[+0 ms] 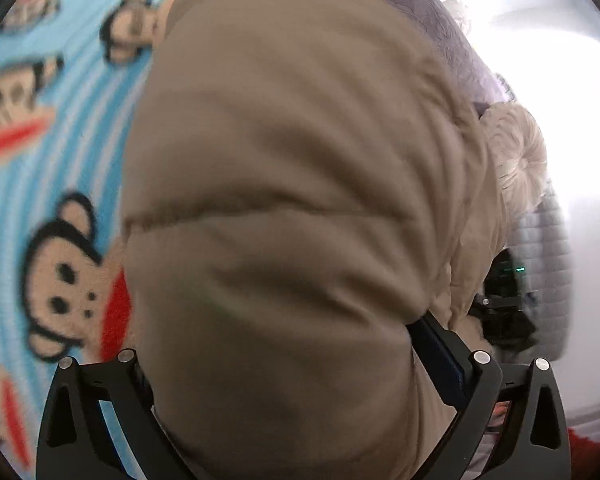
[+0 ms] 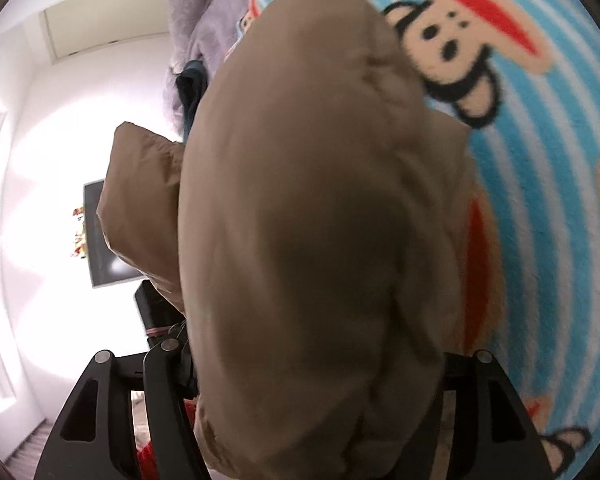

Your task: Fold large clothes

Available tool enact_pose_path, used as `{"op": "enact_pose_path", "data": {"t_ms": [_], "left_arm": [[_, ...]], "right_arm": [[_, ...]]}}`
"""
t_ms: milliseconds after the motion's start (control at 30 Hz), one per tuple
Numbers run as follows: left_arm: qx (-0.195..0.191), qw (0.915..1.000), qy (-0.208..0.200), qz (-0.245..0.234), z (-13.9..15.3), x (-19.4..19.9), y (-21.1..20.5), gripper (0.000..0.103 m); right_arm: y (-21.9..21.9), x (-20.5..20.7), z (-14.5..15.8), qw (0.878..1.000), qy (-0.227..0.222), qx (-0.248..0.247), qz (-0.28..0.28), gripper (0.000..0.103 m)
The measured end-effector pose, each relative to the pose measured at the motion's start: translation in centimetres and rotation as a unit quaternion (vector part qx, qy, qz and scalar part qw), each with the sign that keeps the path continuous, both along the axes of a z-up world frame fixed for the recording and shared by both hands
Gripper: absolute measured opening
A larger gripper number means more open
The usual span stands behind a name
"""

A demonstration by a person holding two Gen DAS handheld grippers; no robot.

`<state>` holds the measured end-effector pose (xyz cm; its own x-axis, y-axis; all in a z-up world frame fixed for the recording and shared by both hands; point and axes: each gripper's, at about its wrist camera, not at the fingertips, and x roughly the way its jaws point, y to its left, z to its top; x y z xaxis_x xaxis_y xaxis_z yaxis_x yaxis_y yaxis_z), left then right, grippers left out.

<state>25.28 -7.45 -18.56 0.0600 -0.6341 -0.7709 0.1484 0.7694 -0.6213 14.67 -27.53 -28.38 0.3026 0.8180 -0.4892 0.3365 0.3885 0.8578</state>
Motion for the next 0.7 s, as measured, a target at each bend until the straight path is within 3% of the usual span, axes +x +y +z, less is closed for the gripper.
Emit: {"op": "enact_pose_path", "data": {"t_ms": [67, 167, 200, 267, 300, 333, 400, 500, 600, 700], "left_arm": [[0.038, 0.999, -0.023, 0.001, 2.3, -0.5, -0.5, 0.099], [0.065, 0.9963, -0.049, 0.029, 5.3, -1.2, 0.6, 0.082], [0.069, 0.9954, -0.056, 0.037, 6.4, -1.2, 1.0, 0.072], [0.082, 0.992, -0.082, 0.051, 8.5, -1.5, 1.7, 0.057], [0.083, 0.9906, -0.095, 0.053, 9.3, -1.3, 2.9, 0.051], [0.08, 0.9895, -0.109, 0.051, 10.4, -1.1, 3.0, 0.051], [0.08, 0.9864, -0.14, 0.033, 11.6, -0.7, 3.0, 0.051], [0.122, 0.9711, -0.205, -0.02, 12.6, 0.9, -2.1, 0.051], [0.145, 0.9672, -0.204, -0.043, 10.4, 3.5, -7.3, 0.051], [0.172, 0.9638, -0.197, -0.051, 8.3, 4.4, -11.0, 0.051]], "right_arm": [[-0.2, -1.0, 1.6, 0.999, 0.003, -0.045, -0.003, 0.069], [-1.4, -3.1, 5.4, 0.992, -0.025, -0.125, -0.006, 0.069], [-2.0, -4.2, 7.0, 0.988, -0.038, -0.151, -0.012, 0.068], [-3.0, -5.9, 9.1, 0.983, -0.06, -0.174, -0.027, 0.046], [-3.3, -7.1, 10.1, 0.981, -0.07, -0.179, -0.032, 0.028], [-3.8, -7.8, 10.9, 0.98, -0.076, -0.182, -0.034, 0.02], [-3.5, -8.7, 12.2, 0.979, -0.099, -0.174, -0.033, 0.016], [-2.7, -10.3, 14.4, 0.973, -0.134, -0.186, 0.0, 0.016], [1.3, -9.4, 15.7, 0.963, -0.163, -0.209, 0.045, 0.016], [4.3, -9.6, 13.2, 0.945, -0.142, -0.283, 0.085, 0.016]]}}
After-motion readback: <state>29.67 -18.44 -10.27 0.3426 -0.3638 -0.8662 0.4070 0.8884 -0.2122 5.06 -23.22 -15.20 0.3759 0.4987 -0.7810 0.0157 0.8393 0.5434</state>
